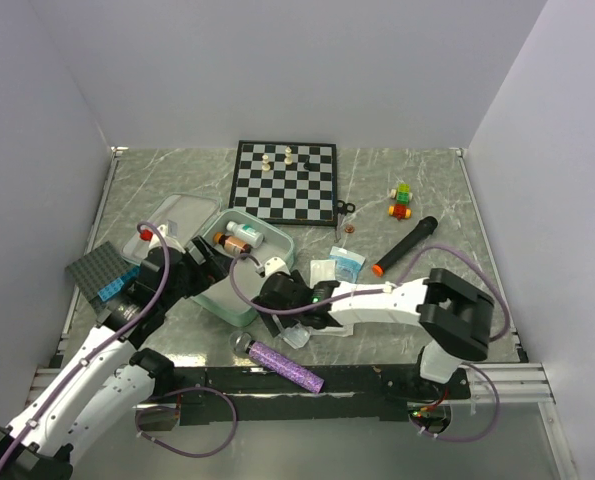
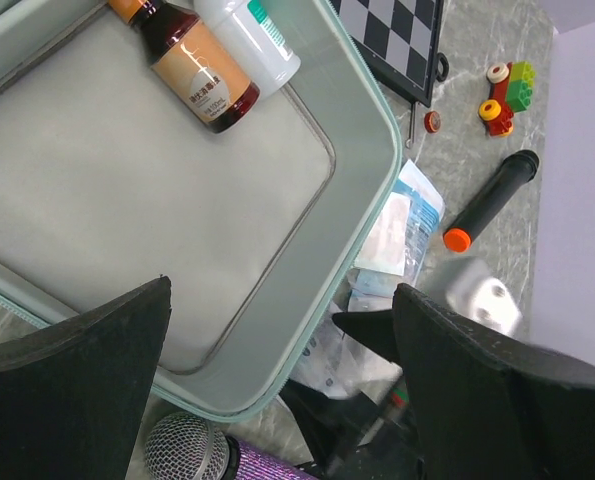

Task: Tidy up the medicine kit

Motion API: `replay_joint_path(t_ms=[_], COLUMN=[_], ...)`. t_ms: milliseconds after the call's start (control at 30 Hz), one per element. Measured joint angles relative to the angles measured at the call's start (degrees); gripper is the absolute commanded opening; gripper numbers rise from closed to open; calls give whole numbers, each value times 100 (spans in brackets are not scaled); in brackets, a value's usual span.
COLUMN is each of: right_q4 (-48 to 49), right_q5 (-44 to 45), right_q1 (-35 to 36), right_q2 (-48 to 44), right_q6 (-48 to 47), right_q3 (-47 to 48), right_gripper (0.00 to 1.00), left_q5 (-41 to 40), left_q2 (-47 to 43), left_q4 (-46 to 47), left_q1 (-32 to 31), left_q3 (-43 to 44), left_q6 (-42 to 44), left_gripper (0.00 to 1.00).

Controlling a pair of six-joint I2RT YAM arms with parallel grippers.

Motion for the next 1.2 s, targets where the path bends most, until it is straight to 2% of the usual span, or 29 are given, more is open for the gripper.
replay_joint_path(t_ms=[100,333,633,767,967,1200], right_q4=[-92,-407,-509,-160,-4,-15], right_q5=[236,822,975,734,546,354], right_q1=[0,-20,2,74,109,109], right_q2=[297,212,-761,-1064,-297,420], right_q6=[63,402,570,424,243,361], right_q3=[155,-11,-570,-514,330,664], right_gripper=[85,81,88,79,70,69], left_q5=[-7,-26,-24,-26,-31,-50], left_q2=[-76,-125,-59,-61,-94,-90], left_q4=[-33,-131,-122,-122,-131,-116], left_q1=[0,0,0,0,0,0], left_q3=[0,-2,-2,-2,-52,-94], left_q6=[0,2,4,4,2,-33], left_gripper=[96,96,97,97,96,96])
